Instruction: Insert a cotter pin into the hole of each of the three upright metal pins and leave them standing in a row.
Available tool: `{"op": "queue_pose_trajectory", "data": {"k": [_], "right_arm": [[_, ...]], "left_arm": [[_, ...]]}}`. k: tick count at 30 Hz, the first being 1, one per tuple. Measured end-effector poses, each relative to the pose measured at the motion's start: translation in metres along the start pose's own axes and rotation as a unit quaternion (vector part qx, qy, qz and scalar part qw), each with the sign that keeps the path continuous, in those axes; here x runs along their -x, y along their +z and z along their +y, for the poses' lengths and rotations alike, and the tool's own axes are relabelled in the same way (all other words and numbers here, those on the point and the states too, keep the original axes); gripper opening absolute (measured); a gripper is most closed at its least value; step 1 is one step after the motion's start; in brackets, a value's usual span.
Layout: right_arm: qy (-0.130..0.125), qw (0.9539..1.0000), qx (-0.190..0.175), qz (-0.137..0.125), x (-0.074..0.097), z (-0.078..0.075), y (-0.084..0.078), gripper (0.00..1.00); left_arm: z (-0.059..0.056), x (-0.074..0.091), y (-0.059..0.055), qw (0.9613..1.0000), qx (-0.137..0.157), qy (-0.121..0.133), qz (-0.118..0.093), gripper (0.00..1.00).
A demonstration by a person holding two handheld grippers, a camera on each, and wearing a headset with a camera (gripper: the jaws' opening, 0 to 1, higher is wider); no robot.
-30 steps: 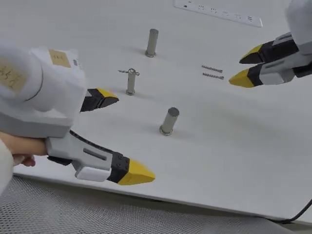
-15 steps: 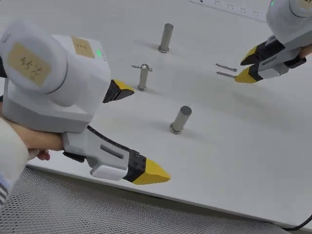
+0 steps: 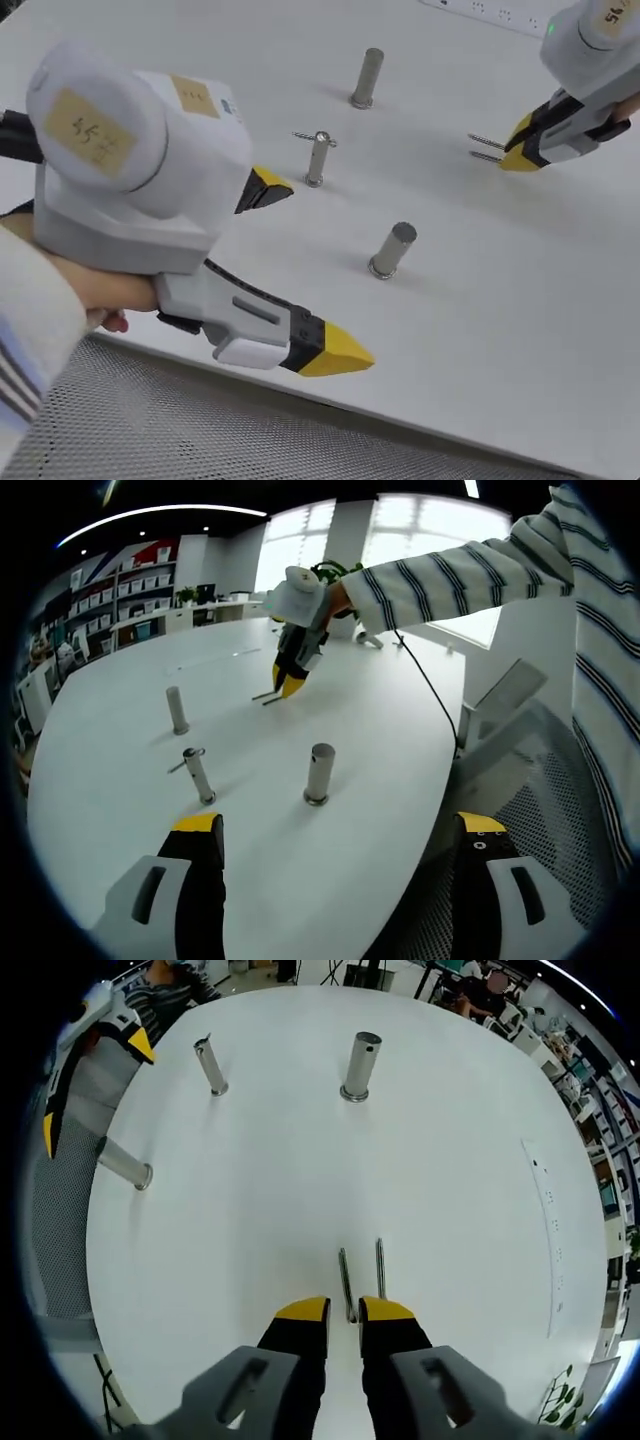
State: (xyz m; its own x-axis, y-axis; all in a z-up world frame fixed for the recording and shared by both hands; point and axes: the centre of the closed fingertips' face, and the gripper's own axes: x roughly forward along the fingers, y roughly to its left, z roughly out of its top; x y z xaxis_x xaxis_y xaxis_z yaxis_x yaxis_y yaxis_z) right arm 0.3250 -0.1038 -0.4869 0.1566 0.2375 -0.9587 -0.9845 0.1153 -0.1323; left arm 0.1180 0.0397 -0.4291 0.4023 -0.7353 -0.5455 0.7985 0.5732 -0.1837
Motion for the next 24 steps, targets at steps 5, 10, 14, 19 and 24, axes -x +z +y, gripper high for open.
{"op": "queue_pose_trajectory", "data": {"k": [5,10,14,19,24], "right_arm": [[0.003,0.9999,0.002,0.01,-0.005,-0.001,-0.005,0.04],[0.013,0.9999,0.002,0.008,-0.005,0.004,-0.002,0.0],[0.007,0.9998,0.009,0.015,-0.005,0.004,-0.002,0.0],[0.0,0.9994,0.03,0.019,-0.005,0.004,-0.002,0.0],[-0.002,0.9989,0.043,0.021,-0.006,0.005,-0.002,0.0]], "left_arm": [[0.001,0.001,-0.001,1.0,0.005,0.002,-0.001,0.93],[0.003,0.001,-0.001,1.0,0.007,0.002,0.0,0.93],[0.003,0.0,-0.001,1.0,0.009,0.002,0.0,0.92],[0.005,0.001,-0.001,0.9999,0.013,0.006,0.0,0.92],[0.012,0.003,-0.006,0.9996,0.014,0.022,0.007,0.92]]}}
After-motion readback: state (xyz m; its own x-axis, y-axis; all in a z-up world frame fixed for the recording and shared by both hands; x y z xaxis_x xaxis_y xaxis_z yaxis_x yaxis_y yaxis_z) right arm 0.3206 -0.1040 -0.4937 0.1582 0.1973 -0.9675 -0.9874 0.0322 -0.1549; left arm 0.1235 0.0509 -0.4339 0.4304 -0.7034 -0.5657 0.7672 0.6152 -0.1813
